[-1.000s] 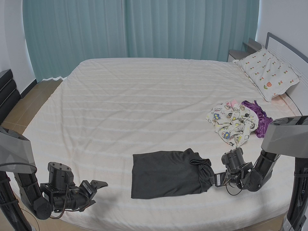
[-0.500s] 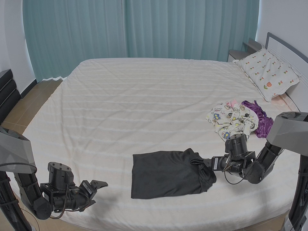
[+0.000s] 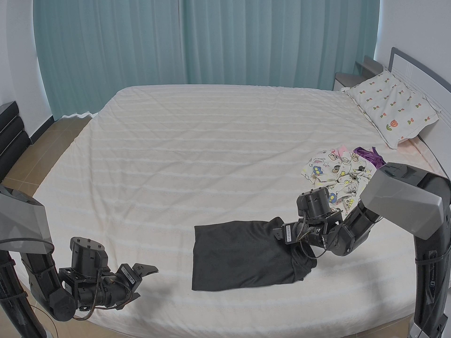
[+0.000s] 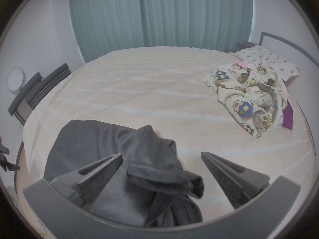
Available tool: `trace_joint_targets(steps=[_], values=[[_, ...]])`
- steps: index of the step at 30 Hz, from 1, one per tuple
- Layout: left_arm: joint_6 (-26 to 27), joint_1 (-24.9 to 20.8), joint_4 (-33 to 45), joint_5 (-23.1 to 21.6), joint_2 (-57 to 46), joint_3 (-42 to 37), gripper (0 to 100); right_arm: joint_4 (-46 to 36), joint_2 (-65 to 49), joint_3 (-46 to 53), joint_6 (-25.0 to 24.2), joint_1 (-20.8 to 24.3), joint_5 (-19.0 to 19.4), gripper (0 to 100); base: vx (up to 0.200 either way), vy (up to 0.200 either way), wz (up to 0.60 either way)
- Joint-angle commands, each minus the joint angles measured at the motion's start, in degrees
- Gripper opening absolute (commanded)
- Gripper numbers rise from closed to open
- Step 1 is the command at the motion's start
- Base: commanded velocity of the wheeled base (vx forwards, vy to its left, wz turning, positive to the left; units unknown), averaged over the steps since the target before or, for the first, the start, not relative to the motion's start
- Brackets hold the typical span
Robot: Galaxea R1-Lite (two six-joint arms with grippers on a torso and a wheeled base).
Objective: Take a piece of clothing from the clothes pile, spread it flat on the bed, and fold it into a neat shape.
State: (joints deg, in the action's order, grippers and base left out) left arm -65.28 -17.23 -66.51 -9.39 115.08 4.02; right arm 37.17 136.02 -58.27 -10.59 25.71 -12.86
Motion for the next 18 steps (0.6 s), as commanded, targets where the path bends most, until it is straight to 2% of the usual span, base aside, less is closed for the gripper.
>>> trace_joint_targets(steps=[1, 6, 12, 18], values=[[-0.02, 0.00, -0.02, -0.02, 0.15, 0.02, 100, -1.49, 6.01, -5.10, 1.89, 0.04, -0.41, 100, 0.000, 0.000, 0.00], [-0.02, 0.00, -0.02, -0.02, 0.15, 0.02, 100, -2.89, 6.36, -6.33, 2.77, -1.80, -0.76, 100, 0.000, 0.000, 0.00], [0.07, 0.00, -0.02, -0.02, 0.15, 0.02, 100, -2.19, 4.87, -6.86, 2.33, -7.08, -0.76, 100, 0.000, 0.000, 0.00], [0.07, 0.00, -0.02, 0.07, 0.15, 0.02, 100, -1.92, 4.43, -8.53, -1.89, -11.03, 0.38, 100, 0.000, 0.000, 0.00]])
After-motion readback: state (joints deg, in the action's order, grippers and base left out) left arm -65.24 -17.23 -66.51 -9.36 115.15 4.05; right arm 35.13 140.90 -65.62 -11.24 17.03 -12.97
